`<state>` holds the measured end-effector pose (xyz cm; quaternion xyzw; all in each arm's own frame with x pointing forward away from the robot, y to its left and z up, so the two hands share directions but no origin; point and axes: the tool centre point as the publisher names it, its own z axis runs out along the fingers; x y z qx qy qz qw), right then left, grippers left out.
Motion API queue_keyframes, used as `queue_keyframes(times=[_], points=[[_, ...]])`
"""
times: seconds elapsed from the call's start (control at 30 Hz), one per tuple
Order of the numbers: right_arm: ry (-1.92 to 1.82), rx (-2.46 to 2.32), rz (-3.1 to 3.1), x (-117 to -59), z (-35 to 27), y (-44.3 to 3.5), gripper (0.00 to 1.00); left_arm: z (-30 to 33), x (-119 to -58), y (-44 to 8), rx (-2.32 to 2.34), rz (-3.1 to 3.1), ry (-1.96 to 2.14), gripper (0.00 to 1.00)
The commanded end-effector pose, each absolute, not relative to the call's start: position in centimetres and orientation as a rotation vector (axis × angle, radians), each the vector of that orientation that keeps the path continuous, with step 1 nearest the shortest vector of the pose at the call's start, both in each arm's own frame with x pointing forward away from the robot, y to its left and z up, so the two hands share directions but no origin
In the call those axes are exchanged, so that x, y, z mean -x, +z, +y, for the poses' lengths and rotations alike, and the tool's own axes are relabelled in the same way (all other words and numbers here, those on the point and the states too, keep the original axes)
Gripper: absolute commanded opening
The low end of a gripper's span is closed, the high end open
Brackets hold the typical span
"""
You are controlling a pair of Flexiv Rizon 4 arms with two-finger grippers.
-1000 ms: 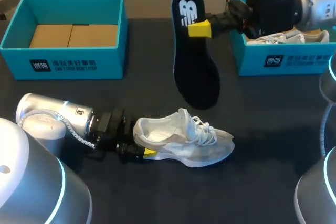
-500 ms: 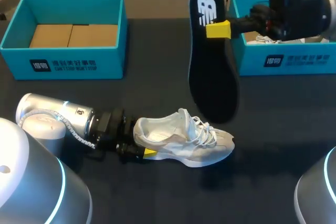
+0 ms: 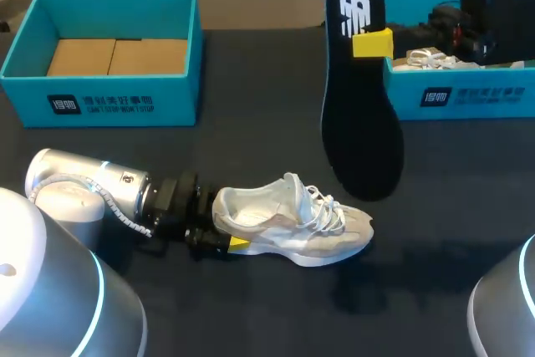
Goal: Take the shoe out of the shoebox, open the shoe tongue, remove and reinsert the insole, then place the shoe into the shoebox
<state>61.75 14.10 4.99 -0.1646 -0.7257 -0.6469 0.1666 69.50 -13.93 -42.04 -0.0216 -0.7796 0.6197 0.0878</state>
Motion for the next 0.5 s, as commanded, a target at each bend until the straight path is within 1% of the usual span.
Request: queue_keyframes(times=[0.03, 0.5], points=[[-1.833, 0.479, -2.076, -61.48, 14.25, 5.58, 0.00, -14.06, -69.56, -42.20, 0.065, -2.323, 1.840, 0.00], [-1.822, 0.493, -2.082, -61.55, 14.16, 6.46, 0.00, -14.06, -69.56, -42.20, 0.065, -2.323, 1.840, 0.00]])
